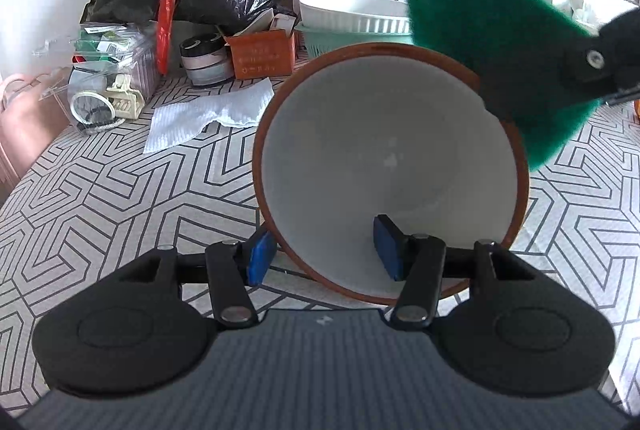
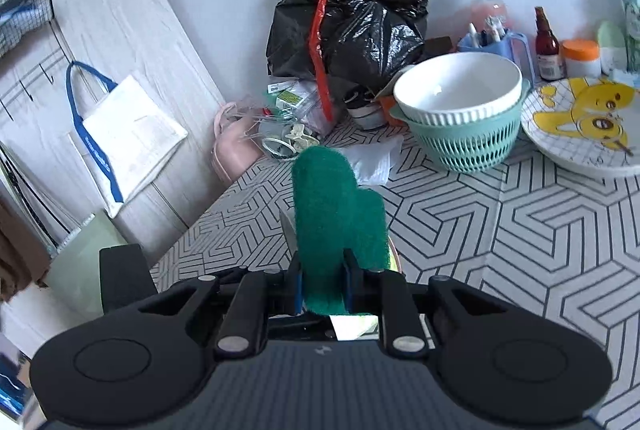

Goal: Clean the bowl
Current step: 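Scrub the bowl interior with the right gripper while the left gripper holds the bowl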

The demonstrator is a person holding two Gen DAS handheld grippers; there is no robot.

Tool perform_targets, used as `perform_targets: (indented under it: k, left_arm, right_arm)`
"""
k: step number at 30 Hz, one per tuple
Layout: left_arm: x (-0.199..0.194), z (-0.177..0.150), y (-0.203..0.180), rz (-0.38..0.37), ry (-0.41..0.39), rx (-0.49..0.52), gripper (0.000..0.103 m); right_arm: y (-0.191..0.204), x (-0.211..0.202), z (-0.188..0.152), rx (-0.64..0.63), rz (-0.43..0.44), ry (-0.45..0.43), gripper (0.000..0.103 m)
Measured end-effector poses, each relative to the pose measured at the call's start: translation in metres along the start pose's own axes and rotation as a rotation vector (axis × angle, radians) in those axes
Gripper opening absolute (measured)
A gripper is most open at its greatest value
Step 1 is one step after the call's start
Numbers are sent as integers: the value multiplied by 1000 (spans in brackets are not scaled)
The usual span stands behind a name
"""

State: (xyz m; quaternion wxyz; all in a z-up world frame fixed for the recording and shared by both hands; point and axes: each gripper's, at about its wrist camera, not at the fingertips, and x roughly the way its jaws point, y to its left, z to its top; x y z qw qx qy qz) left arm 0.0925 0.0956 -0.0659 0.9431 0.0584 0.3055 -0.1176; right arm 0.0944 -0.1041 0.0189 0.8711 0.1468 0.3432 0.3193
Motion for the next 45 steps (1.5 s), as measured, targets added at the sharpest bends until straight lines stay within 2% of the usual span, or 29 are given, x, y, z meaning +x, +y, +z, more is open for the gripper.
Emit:
perform_targets:
  k: [11, 27, 39, 45]
  left_arm:
    - [-1, 1, -1, 6, -2, 6, 53]
    - [4, 4, 3, 19, -6, 24, 53]
    - [9, 6, 8, 17, -6, 25, 53]
    - [6, 4, 5, 19, -7, 26, 53]
  right_arm:
    - [-12, -4, -10, 62, 17, 12, 18]
    - [13, 3, 16, 3, 44, -25, 18]
    - [-9, -2, -7, 59, 34, -25, 18]
    - [-23, -3, -19, 107, 61, -6, 18]
